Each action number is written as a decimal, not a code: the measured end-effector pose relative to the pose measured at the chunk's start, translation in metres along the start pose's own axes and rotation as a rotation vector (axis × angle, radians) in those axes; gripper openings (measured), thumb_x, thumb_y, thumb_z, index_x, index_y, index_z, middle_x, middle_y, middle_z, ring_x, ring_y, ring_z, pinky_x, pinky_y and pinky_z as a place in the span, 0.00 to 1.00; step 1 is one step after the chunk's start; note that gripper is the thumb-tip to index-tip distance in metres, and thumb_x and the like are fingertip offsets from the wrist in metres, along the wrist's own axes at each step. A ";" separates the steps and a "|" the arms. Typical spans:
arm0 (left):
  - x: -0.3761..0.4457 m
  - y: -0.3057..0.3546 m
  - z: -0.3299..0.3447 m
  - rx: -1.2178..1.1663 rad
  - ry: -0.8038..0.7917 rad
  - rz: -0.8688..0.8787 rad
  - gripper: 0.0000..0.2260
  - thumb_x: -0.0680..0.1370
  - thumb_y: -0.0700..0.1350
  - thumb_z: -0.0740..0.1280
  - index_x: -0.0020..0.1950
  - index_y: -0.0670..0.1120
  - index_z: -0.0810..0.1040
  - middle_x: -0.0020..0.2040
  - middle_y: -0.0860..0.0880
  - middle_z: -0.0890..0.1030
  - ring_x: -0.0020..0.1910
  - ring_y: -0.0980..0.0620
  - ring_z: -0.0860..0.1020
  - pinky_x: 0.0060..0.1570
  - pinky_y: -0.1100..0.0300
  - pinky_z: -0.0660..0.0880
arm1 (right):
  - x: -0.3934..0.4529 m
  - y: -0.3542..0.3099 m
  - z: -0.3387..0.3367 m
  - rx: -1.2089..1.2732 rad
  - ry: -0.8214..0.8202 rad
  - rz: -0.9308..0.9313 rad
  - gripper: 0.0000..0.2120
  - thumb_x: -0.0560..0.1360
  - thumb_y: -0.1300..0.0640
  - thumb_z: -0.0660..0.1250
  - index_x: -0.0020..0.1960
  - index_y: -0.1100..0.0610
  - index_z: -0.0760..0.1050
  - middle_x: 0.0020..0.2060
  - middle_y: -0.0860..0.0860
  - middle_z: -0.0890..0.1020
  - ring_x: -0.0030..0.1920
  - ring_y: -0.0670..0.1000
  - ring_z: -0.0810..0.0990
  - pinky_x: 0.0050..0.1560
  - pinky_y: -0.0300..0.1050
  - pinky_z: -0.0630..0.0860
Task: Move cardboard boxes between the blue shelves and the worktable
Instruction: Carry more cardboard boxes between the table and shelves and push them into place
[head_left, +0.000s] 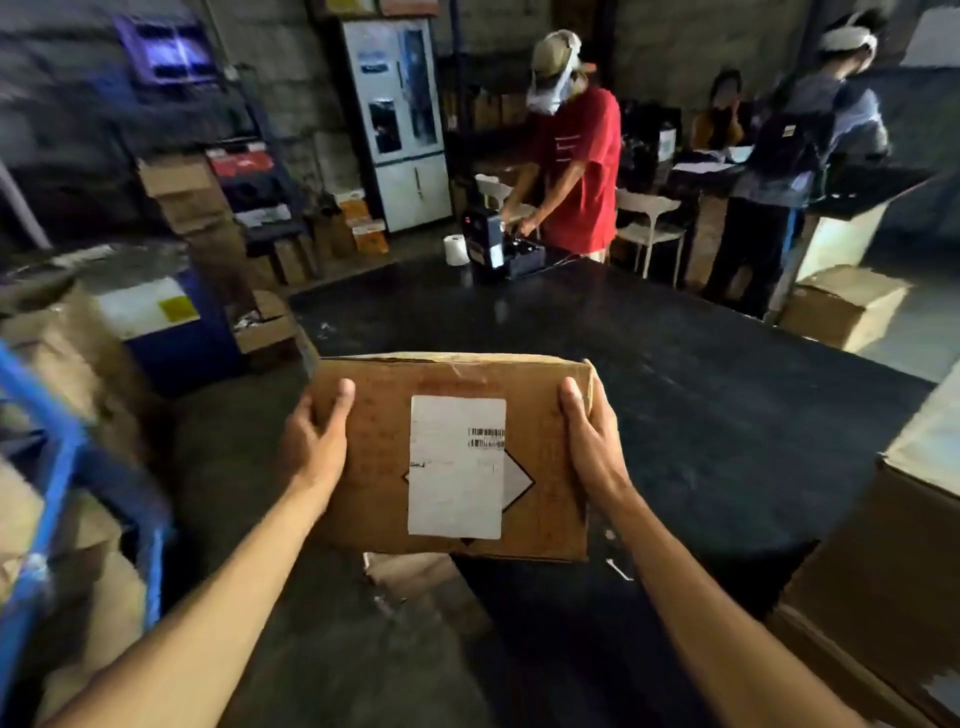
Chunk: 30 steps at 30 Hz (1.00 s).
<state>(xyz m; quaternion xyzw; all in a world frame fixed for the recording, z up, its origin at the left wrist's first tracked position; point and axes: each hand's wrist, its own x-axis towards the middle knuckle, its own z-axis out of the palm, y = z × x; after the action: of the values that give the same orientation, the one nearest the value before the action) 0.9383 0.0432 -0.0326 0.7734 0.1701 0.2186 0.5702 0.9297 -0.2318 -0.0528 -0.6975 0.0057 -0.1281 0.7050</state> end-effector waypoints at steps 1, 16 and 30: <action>-0.004 0.005 -0.024 0.001 0.071 0.027 0.30 0.75 0.66 0.63 0.67 0.46 0.72 0.60 0.52 0.74 0.58 0.53 0.74 0.61 0.60 0.67 | -0.003 -0.006 0.019 0.025 -0.057 -0.018 0.36 0.77 0.35 0.59 0.80 0.46 0.54 0.76 0.49 0.66 0.72 0.50 0.70 0.71 0.53 0.71; -0.186 0.059 -0.325 0.258 0.954 0.148 0.25 0.83 0.55 0.53 0.57 0.36 0.79 0.53 0.33 0.81 0.53 0.35 0.78 0.48 0.50 0.70 | -0.161 -0.125 0.189 0.288 -0.706 -0.273 0.26 0.80 0.35 0.55 0.73 0.47 0.68 0.65 0.45 0.78 0.65 0.45 0.76 0.70 0.54 0.71; -0.402 0.123 -0.416 0.348 1.272 0.298 0.24 0.78 0.68 0.48 0.50 0.53 0.75 0.42 0.54 0.81 0.45 0.52 0.81 0.51 0.48 0.79 | -0.303 -0.203 0.204 0.557 -0.990 -0.409 0.24 0.83 0.40 0.53 0.69 0.54 0.73 0.60 0.49 0.81 0.63 0.46 0.79 0.61 0.40 0.74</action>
<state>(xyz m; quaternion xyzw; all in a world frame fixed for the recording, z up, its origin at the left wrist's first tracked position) 0.3782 0.1373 0.1332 0.5898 0.3968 0.6773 0.1897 0.6393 0.0269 0.1012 -0.4503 -0.4910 0.0822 0.7412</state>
